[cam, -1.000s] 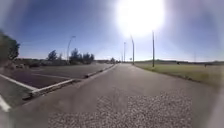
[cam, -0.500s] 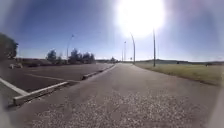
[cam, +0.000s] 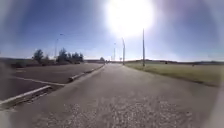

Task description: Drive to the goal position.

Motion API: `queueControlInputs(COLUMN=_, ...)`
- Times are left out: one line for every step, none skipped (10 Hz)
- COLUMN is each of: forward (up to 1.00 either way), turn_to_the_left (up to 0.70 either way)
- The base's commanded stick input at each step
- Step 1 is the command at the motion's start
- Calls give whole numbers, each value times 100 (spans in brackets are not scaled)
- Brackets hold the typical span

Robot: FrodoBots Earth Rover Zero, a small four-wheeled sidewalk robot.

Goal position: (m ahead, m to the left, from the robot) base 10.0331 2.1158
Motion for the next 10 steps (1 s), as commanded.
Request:
queueControlInputs(forward=100, turn_to_the_left=0)
queueControlInputs(forward=100, turn_to_the_left=0)
queueControlInputs(forward=100, turn_to_the_left=0)
queueControlInputs(forward=100, turn_to_the_left=0)
queueControlInputs(forward=100, turn_to_the_left=0)
queueControlInputs(forward=100, turn_to_the_left=0)
queueControlInputs(forward=100, turn_to_the_left=0)
queueControlInputs(forward=100, turn_to_the_left=0)
queueControlInputs(forward=100, turn_to_the_left=0)
queueControlInputs(forward=100, turn_to_the_left=0)
